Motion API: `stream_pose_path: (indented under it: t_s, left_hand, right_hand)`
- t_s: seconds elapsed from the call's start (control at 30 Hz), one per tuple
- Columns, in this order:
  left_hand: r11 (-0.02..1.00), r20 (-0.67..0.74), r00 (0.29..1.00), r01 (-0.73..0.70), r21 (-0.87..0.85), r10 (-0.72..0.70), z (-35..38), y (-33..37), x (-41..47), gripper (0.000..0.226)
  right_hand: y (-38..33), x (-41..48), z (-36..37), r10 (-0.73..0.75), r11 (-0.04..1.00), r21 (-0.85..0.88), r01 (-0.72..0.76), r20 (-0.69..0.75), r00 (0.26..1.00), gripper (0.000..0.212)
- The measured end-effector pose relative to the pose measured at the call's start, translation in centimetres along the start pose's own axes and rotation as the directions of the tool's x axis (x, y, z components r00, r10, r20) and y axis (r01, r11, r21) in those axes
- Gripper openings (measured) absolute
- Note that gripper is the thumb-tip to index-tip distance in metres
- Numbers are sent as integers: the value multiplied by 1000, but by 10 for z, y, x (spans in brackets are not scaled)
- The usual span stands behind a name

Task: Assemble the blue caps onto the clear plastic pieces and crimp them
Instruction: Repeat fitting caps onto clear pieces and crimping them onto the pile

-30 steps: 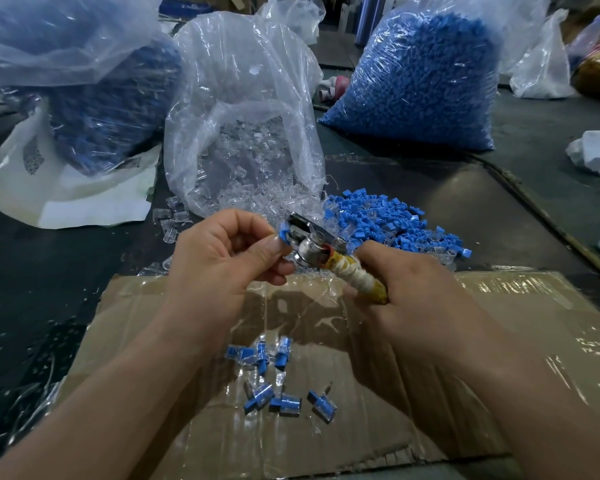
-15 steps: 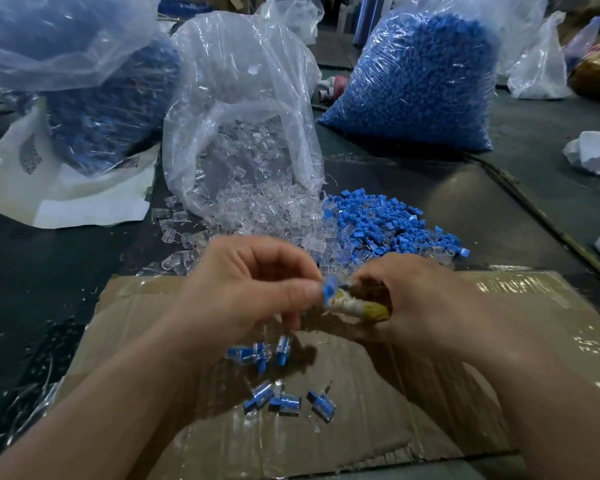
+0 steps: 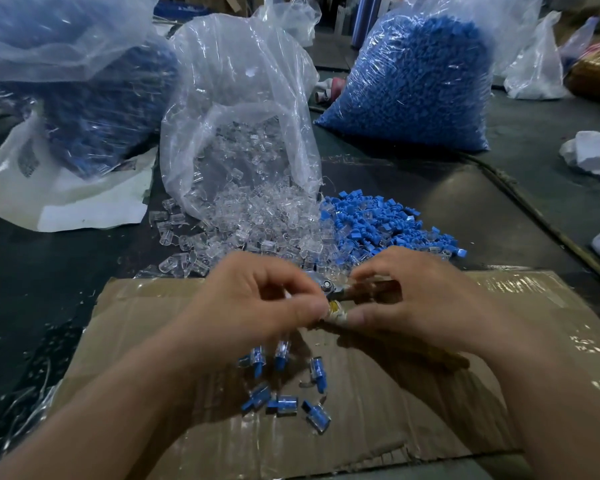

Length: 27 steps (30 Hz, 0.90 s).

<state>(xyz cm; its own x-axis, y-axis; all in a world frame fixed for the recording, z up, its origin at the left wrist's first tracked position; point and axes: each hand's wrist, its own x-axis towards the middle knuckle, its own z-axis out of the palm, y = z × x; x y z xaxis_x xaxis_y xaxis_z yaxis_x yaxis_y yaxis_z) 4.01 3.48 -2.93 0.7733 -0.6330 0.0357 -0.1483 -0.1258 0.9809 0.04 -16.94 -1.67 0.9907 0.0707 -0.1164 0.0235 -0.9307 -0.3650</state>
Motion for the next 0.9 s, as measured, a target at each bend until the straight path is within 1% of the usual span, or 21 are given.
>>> stream_pose_path:
  t_s: [0.03,0.07,0.1,0.13,0.17,0.2,0.23,0.3,0.33,0.37,0.47,0.5,0.53,0.6,0.63,0.67,0.7,0.73,0.77,0.83,0.9]
  left_hand:
    - [1000,-146,989,22,12,-20,-1,-1,2,9]
    - [995,-306,952,44,87,-15,-3,-4,4,5]
    - [973,-447,894,79,215,26,-5,-9,7,13]
    - [940,-528,846,121,319,70,-7,-12,9,19]
    - [904,-566,817,157,398,107,-10,-15,11,20]
    - [866,-571,812,194,461,122,-12,-17,13,18]
    - [816,-545,830,232,530,117,-13,-19,14,20]
    - [697,-452,889,280,660,71,-13,-27,16,30]
    - [654,-411,910,276,704,59,-12,-29,17,29]
    - [638,-395,917,275,719,50,-12,-28,16,26]
    - [660,-397,917,279,698,32,-13,-22,16,4]
    - [662,-398,917,283,694,25,-13,-21,16,5]
    - [659,-393,920,288,695,13,-13,-21,16,11]
    - [666,-390,920,266,697,40,-12,-22,16,17]
    - [699,-407,911,249,670,66,-11,-22,16,18]
    - [778,-443,894,234,582,62,-10,-22,16,16]
    - [880,-480,877,207,428,27,-10,-22,16,12]
    - [957,-498,866,171,235,-33,-11,-19,16,11]
    - [990,-488,868,131,60,-85,-12,-16,15,13]
    - [969,-414,889,106,-224,-193,-12,-14,14,14]
    - [898,-320,908,118,-425,-270,-11,-11,14,15]
  right_hand:
    - [1,0,-2,19,999,47,-15,-67,998,58]
    - [2,1,-3,43,995,94,-30,-148,988,46]
    - [5,2,-3,78,989,141,-46,-236,969,31]
    - [9,3,-4,122,979,193,-61,-325,938,18]
    - [13,5,-5,166,968,243,-68,-409,897,12]
    - [17,6,-4,205,956,286,-69,-478,854,15]
    - [21,7,-4,243,943,325,-73,-523,817,18]
    - [27,10,-4,306,921,379,-92,-558,771,21]
    - [29,11,-3,329,914,392,-105,-561,760,21]
    - [32,13,-2,345,909,400,-119,-559,754,21]
    - [37,17,1,356,912,380,-156,-538,764,21]
    - [38,18,2,353,914,370,-164,-529,772,22]
    - [38,19,3,344,921,349,-175,-515,785,21]
    - [38,22,6,307,942,274,-193,-477,824,11]
    - [37,24,8,283,955,218,-202,-460,841,5]
    - [37,25,9,259,965,158,-209,-446,857,7]
    - [36,27,11,241,971,104,-217,-427,872,11]
    - [35,28,12,229,972,54,-227,-405,885,15]
    - [34,29,12,220,971,2,-237,-384,897,18]
    - [34,31,13,224,962,-67,-264,-353,908,23]
    - [34,32,14,226,961,-75,-268,-350,909,21]
